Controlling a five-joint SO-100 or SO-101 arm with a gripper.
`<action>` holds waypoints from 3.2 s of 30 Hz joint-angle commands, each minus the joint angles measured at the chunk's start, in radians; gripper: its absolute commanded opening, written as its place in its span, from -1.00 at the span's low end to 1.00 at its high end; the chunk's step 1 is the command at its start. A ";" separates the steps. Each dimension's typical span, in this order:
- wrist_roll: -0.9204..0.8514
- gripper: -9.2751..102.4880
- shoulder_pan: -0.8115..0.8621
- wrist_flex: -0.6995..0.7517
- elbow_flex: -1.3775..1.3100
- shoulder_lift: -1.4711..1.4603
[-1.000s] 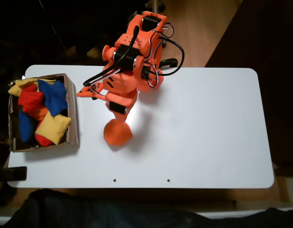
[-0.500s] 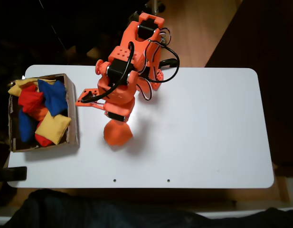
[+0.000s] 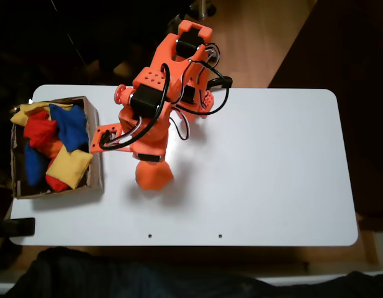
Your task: Grasp a bag and put it in the box.
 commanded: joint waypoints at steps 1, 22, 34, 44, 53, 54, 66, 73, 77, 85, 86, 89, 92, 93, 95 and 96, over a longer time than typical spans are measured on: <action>-0.072 -0.81 0.017 0.002 -0.048 -0.009; -0.563 -0.73 0.057 -0.012 -0.052 -0.084; -0.644 -0.59 0.075 -0.018 -0.048 -0.123; -0.699 -0.12 0.100 -0.028 -0.026 -0.140; -0.749 0.12 0.120 -0.069 0.055 -0.135; -0.749 0.14 0.121 -0.071 0.057 -0.133; -0.790 0.41 0.146 -0.066 0.117 -0.109; -0.859 0.44 0.150 -0.060 0.156 -0.094; -0.885 0.46 0.160 -0.058 0.160 -0.083; -0.950 0.58 0.169 -0.020 0.167 -0.074; -0.957 0.58 0.170 -0.020 0.169 -0.074; -0.962 0.61 0.176 -0.038 0.172 -0.072; -0.960 0.66 0.183 -0.058 0.184 -0.067; -0.962 0.67 0.184 -0.063 0.190 -0.067; -0.957 0.70 0.189 -0.072 0.199 -0.066; -0.956 0.71 0.189 -0.075 0.202 -0.064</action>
